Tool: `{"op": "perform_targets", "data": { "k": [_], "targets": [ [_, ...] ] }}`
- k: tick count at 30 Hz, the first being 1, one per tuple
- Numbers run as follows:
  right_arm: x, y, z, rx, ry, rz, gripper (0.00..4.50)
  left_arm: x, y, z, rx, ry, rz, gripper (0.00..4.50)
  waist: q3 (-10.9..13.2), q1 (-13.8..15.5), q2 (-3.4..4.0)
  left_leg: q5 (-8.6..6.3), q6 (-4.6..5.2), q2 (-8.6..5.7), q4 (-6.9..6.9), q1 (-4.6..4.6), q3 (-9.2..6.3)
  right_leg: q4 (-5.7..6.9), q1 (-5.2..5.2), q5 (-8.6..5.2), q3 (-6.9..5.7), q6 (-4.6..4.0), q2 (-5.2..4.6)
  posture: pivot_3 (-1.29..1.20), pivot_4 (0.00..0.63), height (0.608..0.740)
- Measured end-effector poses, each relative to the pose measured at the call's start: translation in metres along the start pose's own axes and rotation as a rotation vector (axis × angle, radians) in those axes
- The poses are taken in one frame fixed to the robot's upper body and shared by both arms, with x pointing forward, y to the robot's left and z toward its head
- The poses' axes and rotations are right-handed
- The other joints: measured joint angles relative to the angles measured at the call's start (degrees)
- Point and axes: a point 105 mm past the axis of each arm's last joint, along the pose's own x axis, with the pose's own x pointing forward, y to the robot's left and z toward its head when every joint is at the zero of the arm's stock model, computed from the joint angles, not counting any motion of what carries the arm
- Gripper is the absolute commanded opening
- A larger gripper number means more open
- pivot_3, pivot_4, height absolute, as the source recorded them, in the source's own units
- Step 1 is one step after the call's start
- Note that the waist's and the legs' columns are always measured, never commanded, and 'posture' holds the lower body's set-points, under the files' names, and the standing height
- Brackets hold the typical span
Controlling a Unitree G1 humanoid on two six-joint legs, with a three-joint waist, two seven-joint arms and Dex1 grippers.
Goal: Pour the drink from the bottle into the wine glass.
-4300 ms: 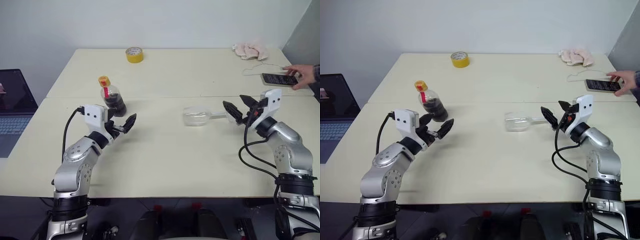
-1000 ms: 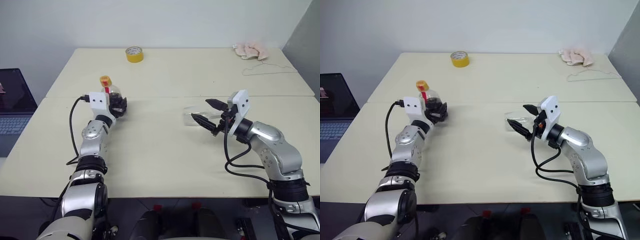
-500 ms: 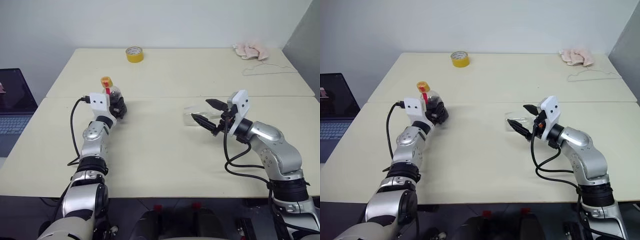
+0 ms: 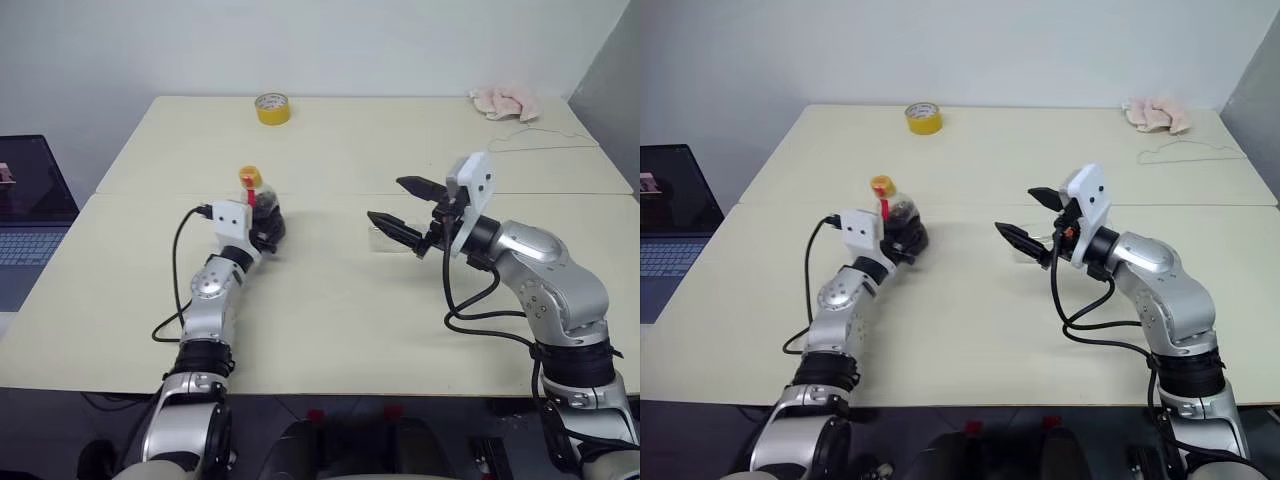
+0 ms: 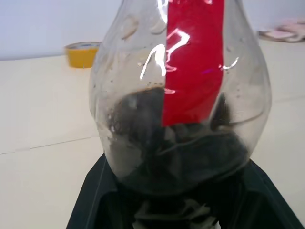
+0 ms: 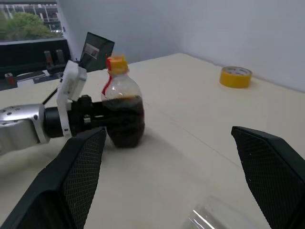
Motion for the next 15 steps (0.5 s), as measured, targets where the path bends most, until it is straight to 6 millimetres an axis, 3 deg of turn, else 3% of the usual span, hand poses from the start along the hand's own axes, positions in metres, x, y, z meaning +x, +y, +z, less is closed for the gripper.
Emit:
{"op": "perform_targets", "data": {
  "k": [6,15],
  "targets": [
    [0.016,0.012,-0.006,0.002,0.037,0.011,4.5,-0.011,-0.026,-0.001,-0.046,0.005,-0.045,1.56,0.0,0.0,-0.01,0.0,0.0,-0.03,0.0,0.0,0.0,0.0,0.01,0.0,0.01,0.0,-0.02,0.0,0.15,0.74],
    [0.042,0.026,-0.008,-0.018,0.068,0.056,4.5,-0.049,-0.064,0.003,-0.051,0.064,-0.186,1.4,0.0,-0.1,0.01,0.0,0.0,0.04,-0.04,0.03,0.06,-0.02,-0.04,0.0,0.08,-0.01,0.04,0.0,0.15,0.74]
  ]
}}
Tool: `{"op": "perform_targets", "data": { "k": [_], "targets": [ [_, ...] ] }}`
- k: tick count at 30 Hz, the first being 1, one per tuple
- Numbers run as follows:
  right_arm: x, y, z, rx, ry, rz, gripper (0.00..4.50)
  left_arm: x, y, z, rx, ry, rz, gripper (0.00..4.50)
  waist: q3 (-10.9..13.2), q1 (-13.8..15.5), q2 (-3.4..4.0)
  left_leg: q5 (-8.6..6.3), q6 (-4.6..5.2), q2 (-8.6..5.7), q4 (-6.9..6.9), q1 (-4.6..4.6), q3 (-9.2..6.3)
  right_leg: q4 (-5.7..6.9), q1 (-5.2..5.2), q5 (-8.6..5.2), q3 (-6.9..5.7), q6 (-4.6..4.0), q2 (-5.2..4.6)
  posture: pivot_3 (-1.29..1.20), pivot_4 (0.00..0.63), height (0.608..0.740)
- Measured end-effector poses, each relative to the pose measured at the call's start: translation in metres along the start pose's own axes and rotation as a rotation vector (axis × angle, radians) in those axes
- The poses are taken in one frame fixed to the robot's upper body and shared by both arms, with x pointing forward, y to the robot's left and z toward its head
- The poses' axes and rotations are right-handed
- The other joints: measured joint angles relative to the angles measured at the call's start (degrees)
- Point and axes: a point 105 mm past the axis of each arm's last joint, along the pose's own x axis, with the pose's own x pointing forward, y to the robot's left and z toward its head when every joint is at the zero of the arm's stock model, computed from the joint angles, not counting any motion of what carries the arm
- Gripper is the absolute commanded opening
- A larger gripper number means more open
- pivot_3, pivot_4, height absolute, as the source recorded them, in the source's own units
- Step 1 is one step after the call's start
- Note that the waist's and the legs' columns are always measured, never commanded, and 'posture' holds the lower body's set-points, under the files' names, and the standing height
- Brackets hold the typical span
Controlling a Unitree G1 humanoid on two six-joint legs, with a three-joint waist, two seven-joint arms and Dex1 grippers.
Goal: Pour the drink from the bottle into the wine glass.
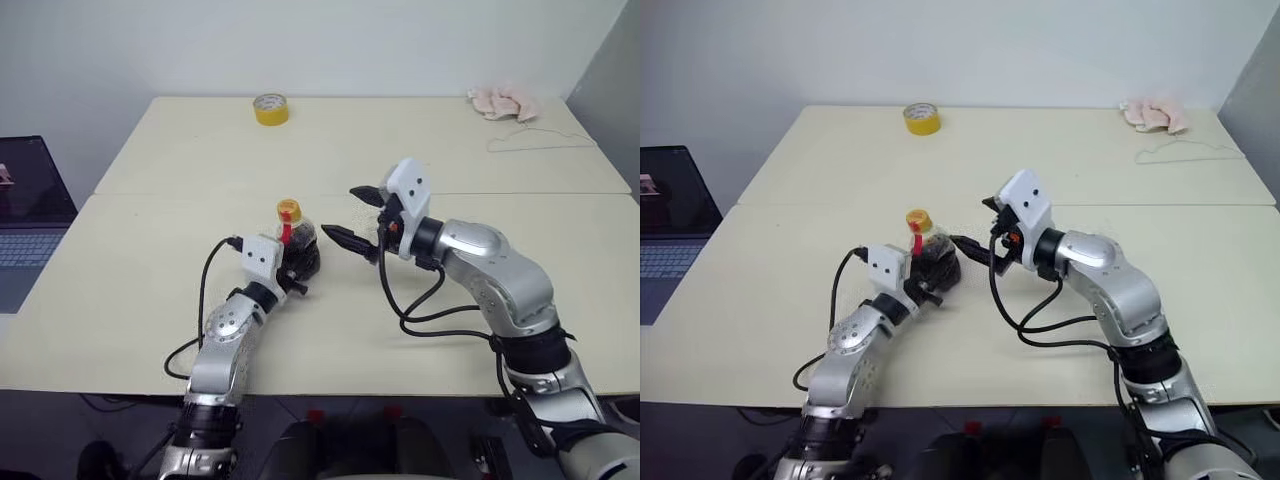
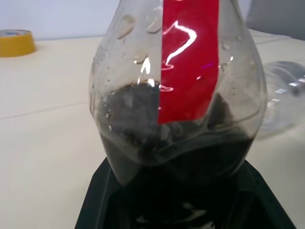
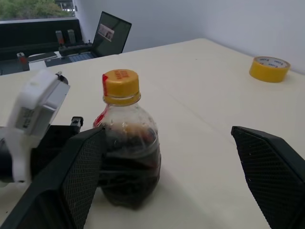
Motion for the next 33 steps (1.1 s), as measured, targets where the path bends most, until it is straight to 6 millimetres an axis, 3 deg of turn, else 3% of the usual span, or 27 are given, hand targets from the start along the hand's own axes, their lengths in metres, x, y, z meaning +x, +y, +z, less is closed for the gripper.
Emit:
{"op": "perform_targets", "data": {
  "k": [5,23,33],
  "targets": [
    [0.011,0.004,0.007,-0.002,-0.016,0.023,4.5,-0.003,-0.013,0.0,-0.021,0.018,-0.02,1.31,0.0,0.0,0.0,0.0,0.0,0.02,-0.02,0.01,0.01,0.01,0.0,0.0,0.01,0.0,0.03,0.0,0.15,0.74],
    [0.025,0.02,0.006,0.089,-0.035,0.095,4.5,-0.003,-0.013,-0.001,0.08,0.01,-0.019,1.13,0.0,-0.1,0.0,0.0,0.0,0.04,-0.05,0.01,0.03,0.01,-0.04,0.0,0.03,-0.01,0.04,0.0,0.15,0.74],
    [0.028,0.023,0.014,0.082,-0.059,0.11,1.1,-0.004,-0.011,-0.001,0.098,0.012,-0.01,1.07,0.0,-0.2,0.01,0.0,0.0,0.05,-0.07,0.02,0.05,0.01,-0.07,0.0,0.05,-0.01,0.06,0.0,0.15,0.74]
  ]
}}
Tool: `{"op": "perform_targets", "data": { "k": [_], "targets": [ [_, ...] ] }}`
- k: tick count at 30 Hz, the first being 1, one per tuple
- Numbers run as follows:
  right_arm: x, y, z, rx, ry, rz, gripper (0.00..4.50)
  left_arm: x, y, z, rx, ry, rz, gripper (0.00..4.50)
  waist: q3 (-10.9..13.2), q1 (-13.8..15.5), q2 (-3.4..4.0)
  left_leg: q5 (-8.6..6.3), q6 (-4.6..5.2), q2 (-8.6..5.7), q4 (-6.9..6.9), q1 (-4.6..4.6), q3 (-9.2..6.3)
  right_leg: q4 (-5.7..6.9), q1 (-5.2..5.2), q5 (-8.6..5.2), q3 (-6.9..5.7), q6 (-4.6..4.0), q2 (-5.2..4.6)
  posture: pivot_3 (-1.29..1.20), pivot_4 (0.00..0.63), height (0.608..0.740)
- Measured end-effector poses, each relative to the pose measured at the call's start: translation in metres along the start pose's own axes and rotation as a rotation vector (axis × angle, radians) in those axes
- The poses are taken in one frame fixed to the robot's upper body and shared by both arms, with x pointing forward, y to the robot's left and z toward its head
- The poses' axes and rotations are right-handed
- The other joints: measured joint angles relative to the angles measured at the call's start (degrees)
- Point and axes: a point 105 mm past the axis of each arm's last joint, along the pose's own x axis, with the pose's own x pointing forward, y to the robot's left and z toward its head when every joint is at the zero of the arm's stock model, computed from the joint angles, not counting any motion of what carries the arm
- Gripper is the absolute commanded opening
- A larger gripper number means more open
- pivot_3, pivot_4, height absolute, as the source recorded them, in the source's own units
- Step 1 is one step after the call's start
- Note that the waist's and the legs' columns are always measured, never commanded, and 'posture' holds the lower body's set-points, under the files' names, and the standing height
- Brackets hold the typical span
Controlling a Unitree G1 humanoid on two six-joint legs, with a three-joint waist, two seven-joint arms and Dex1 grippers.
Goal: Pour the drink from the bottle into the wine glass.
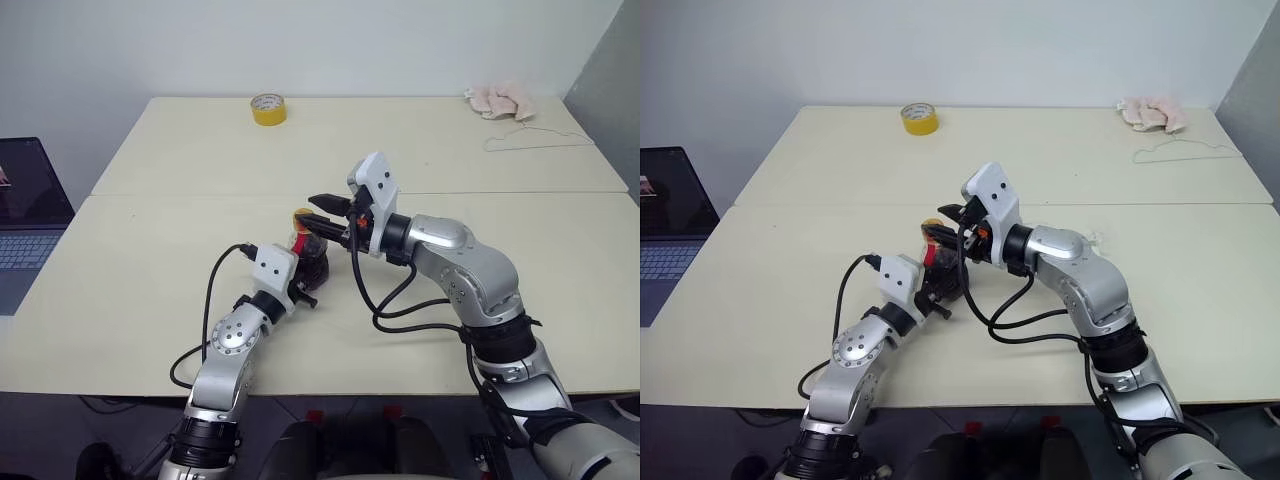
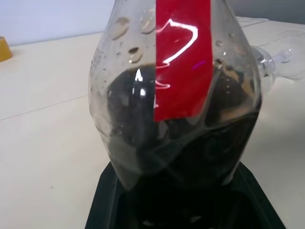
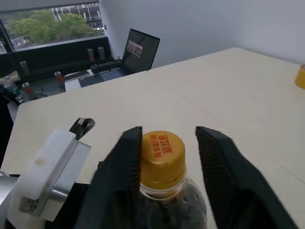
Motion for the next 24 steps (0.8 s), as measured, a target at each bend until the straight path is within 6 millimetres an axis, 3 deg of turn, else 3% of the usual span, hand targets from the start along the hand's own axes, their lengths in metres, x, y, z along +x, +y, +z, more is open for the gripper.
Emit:
{"op": "perform_targets", "data": {
  "k": [3,5,8,19,24],
  "targets": [
    [-0.0001,-0.0002,0.0004,-0.003,-0.001,-0.001,0.0,-0.0008,0.0017,-0.0003,0.001,0.001,0.006,1.05,0.0,0.0,0.0,0.0,0.0,0.01,-0.01,0.0,0.0,0.0,-0.02,0.0,0.01,0.0,0.01,0.0,0.15,0.74],
    [-0.0004,-0.0008,0.0002,-0.005,0.0,-0.002,0.0,-0.0013,0.0022,-0.0004,0.001,0.001,0.008,1.04,0.0,0.0,0.0,0.0,0.0,0.01,-0.02,0.0,0.01,0.01,-0.03,0.0,0.01,0.0,0.02,0.0,0.15,0.74],
    [-0.0007,-0.0007,0.0001,0.001,0.001,0.001,0.62,-0.002,0.0029,-0.0006,0.002,0.001,0.011,1.04,0.0,0.0,0.0,0.0,0.0,0.02,-0.03,0.0,0.01,0.01,-0.04,0.0,0.01,0.0,0.02,0.0,0.15,0.74],
    [0.0055,0.0029,0.0,0.031,0.03,0.041,4.43,-0.0043,0.0063,-0.0006,0.018,0.0,0.021,1.03,0.0,-0.3,0.0,-0.01,-0.01,0.06,-0.06,-0.01,0.05,0.02,-0.13,0.01,0.07,-0.01,0.08,0.0,0.15,0.74],
    [0.0073,-0.0021,-0.0045,0.026,0.054,0.016,4.5,-0.0046,0.0073,-0.0006,0.021,0.0,0.029,1.03,0.0,-0.5,0.0,-0.01,-0.02,0.07,-0.06,-0.03,0.06,0.03,-0.15,0.01,0.08,-0.02,0.08,0.0,0.15,0.74]
  ]
}}
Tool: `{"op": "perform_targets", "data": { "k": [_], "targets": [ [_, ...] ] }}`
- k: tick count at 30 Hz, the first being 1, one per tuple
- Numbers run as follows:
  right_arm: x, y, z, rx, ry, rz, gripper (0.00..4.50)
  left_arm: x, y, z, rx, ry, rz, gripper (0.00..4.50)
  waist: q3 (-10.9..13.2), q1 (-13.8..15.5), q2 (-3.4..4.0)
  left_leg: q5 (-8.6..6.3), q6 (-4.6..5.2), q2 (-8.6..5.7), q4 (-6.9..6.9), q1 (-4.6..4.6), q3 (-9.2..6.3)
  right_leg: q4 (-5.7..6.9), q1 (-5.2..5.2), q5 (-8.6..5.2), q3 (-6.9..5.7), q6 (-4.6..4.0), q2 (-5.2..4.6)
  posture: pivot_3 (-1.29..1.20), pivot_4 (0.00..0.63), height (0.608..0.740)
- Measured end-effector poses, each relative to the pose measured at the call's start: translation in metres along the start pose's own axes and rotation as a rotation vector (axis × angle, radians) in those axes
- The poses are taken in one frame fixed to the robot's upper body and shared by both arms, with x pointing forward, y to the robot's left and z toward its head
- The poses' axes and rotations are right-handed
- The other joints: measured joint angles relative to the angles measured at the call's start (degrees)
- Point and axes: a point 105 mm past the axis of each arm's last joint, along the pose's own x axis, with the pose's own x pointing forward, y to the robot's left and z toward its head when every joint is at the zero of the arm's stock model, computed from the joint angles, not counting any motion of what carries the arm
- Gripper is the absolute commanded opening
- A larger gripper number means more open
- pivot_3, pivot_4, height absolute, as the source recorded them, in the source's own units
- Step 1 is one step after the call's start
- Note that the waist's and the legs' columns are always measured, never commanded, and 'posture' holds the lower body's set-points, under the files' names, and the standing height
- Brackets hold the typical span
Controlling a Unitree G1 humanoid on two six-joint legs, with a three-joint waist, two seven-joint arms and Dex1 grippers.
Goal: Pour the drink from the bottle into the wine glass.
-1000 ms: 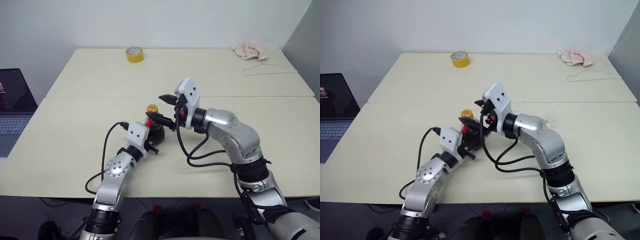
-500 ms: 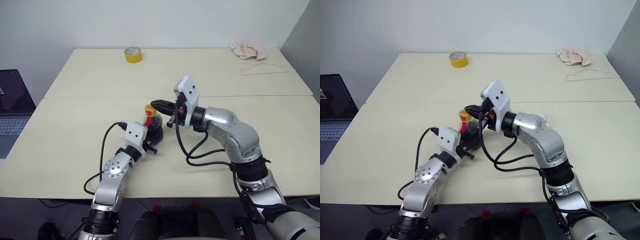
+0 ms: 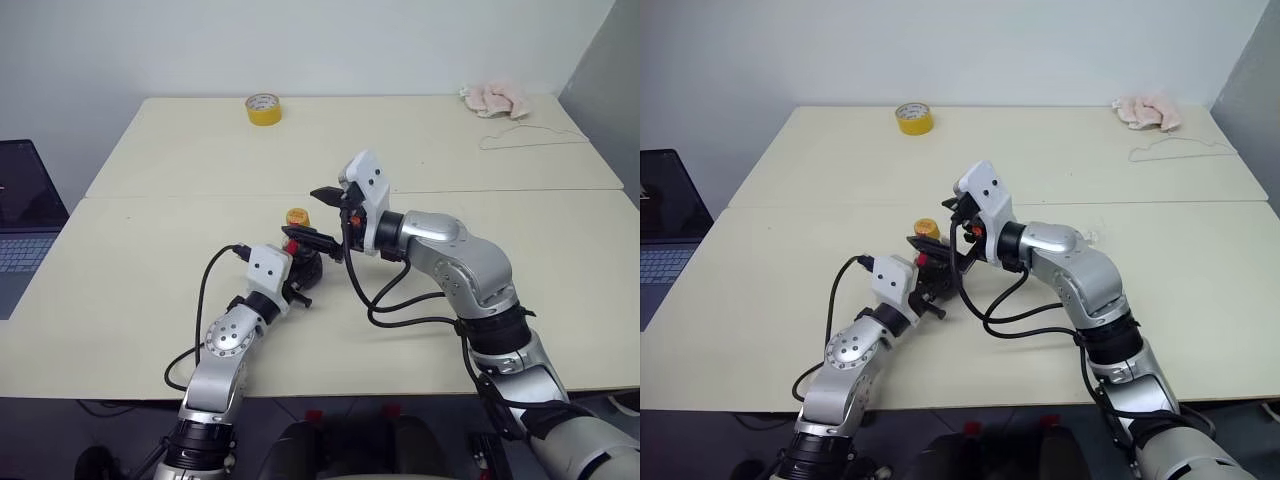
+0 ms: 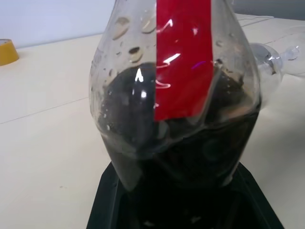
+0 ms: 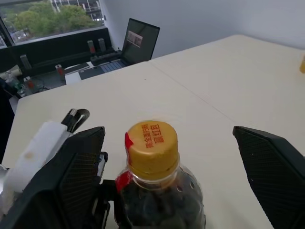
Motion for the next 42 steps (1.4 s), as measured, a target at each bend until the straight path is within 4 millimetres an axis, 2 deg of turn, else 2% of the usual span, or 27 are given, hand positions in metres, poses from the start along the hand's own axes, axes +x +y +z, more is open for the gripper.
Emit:
{"op": "perform_targets", "data": {
  "k": [2,5,12,13,21,28,33,42],
  "targets": [
    [0.001,0.0,-0.001,0.004,0.002,-0.001,4.5,0.0,0.0,0.0,0.0,0.0,0.006,1.03,0.0,-0.2,0.0,0.0,0.0,0.01,-0.01,0.0,0.0,0.0,-0.01,0.0,0.0,0.0,0.02,0.0,0.15,0.74],
    [0.002,-0.002,-0.003,0.015,0.005,-0.005,3.9,-0.001,0.001,0.0,0.001,0.0,0.009,1.03,0.0,-0.3,0.0,0.0,0.0,0.01,-0.01,0.0,0.0,0.01,-0.02,0.0,0.01,0.0,0.02,0.0,0.15,0.74],
    [0.006,0.006,-0.004,0.015,0.005,0.037,1.45,-0.001,0.001,0.0,0.002,0.001,0.015,1.02,0.0,-0.4,0.0,-0.01,-0.01,0.02,-0.02,-0.01,0.01,0.02,-0.06,0.0,0.03,-0.01,0.03,0.0,0.15,0.74],
    [0.006,0.006,-0.004,0.014,0.006,0.037,1.25,-0.001,0.002,0.0,0.003,0.001,0.015,1.02,0.0,-0.4,0.0,-0.01,-0.01,0.02,-0.02,-0.01,0.01,0.02,-0.06,0.0,0.03,-0.01,0.03,0.0,0.15,0.74],
    [0.003,0.005,-0.005,-0.001,-0.001,0.068,1.24,-0.002,0.002,0.0,0.007,0.0,0.017,1.0,0.0,-0.5,0.0,-0.01,-0.02,0.03,-0.03,-0.02,0.02,0.01,-0.08,0.0,0.04,-0.01,0.05,0.0,0.15,0.74],
    [-0.012,-0.007,-0.005,-0.105,0.024,0.29,1.24,-0.003,-0.006,0.003,0.031,0.0,-0.023,0.97,0.0,-0.5,0.0,-0.01,-0.02,0.05,-0.05,-0.04,0.04,-0.01,-0.09,0.01,0.03,-0.01,0.06,0.0,0.15,0.74],
    [-0.03,-0.011,-0.009,-0.22,0.049,0.523,1.24,-0.009,-0.017,0.002,0.044,0.008,-0.081,0.95,0.0,-0.6,0.0,-0.01,-0.02,0.07,-0.04,-0.07,0.07,-0.03,-0.13,0.01,0.05,-0.01,0.06,0.0,0.15,0.74],
    [-0.027,-0.008,-0.01,-0.332,0.075,0.662,1.24,-0.013,-0.017,0.0,0.057,0.021,-0.09,0.93,0.0,-0.6,0.0,-0.02,-0.04,0.11,-0.04,-0.08,0.07,-0.03,-0.16,0.02,0.05,-0.03,0.08,0.0,0.15,0.74]
  ]
}}
